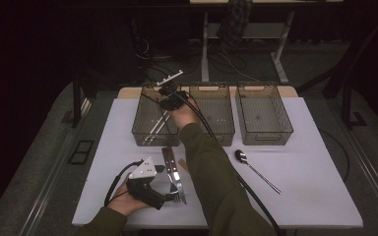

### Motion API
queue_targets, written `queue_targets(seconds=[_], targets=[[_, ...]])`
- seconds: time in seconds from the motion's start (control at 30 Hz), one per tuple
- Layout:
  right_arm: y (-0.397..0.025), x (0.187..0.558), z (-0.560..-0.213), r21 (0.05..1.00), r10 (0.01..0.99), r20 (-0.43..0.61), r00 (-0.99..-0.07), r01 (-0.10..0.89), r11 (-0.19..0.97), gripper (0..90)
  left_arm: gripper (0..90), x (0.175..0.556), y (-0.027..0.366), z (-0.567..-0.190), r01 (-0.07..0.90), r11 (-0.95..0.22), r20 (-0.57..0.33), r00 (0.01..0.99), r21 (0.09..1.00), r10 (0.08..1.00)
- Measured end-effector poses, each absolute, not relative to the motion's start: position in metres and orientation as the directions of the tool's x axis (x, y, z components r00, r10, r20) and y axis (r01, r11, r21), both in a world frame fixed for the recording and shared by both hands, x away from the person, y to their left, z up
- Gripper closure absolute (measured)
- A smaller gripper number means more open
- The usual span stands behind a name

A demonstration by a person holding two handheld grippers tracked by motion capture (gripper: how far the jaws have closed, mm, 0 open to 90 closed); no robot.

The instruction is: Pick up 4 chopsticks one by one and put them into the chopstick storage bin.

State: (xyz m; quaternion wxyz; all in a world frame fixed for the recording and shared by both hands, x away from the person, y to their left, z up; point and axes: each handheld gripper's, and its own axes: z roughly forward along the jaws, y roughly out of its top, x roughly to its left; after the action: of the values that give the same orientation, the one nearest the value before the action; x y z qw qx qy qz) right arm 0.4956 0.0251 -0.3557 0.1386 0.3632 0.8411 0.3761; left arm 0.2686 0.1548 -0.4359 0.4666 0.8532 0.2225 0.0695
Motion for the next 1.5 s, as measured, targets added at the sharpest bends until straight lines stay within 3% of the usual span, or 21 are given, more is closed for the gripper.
queue_targets(seconds=[0.47,0.6,0.67,0.93,1.13,1.5], targets=[[0.032,0.500,-0.363,0.733,0.744,0.038,-0.668,0.525,0.433,84.0,0.0,0.269,0.153,-0.436,0.316,-0.467,-0.092,0.893,0.826,0.441],[0.032,0.500,-0.363,0.747,0.746,0.046,-0.664,0.519,0.416,67.4,0.0,0.269,0.154,-0.436,0.314,-0.464,-0.092,0.893,0.828,0.440],[0.030,0.500,-0.361,0.754,0.749,0.056,-0.661,0.519,0.402,63.4,0.0,0.269,0.154,-0.436,0.313,-0.463,-0.092,0.893,0.829,0.440],[0.017,0.491,-0.348,0.767,0.716,0.141,-0.684,0.533,0.358,53.7,0.0,0.268,0.154,-0.435,0.308,-0.467,-0.088,0.896,0.829,0.436],[-0.005,0.482,-0.345,0.765,0.666,0.195,-0.720,0.537,0.356,40.9,0.0,0.268,0.154,-0.435,0.306,-0.468,-0.084,0.896,0.829,0.436],[-0.052,0.452,-0.339,0.800,0.615,0.178,-0.768,0.477,0.364,29.8,0.0,0.269,0.154,-0.436,0.310,-0.474,-0.083,0.894,0.824,0.441]])
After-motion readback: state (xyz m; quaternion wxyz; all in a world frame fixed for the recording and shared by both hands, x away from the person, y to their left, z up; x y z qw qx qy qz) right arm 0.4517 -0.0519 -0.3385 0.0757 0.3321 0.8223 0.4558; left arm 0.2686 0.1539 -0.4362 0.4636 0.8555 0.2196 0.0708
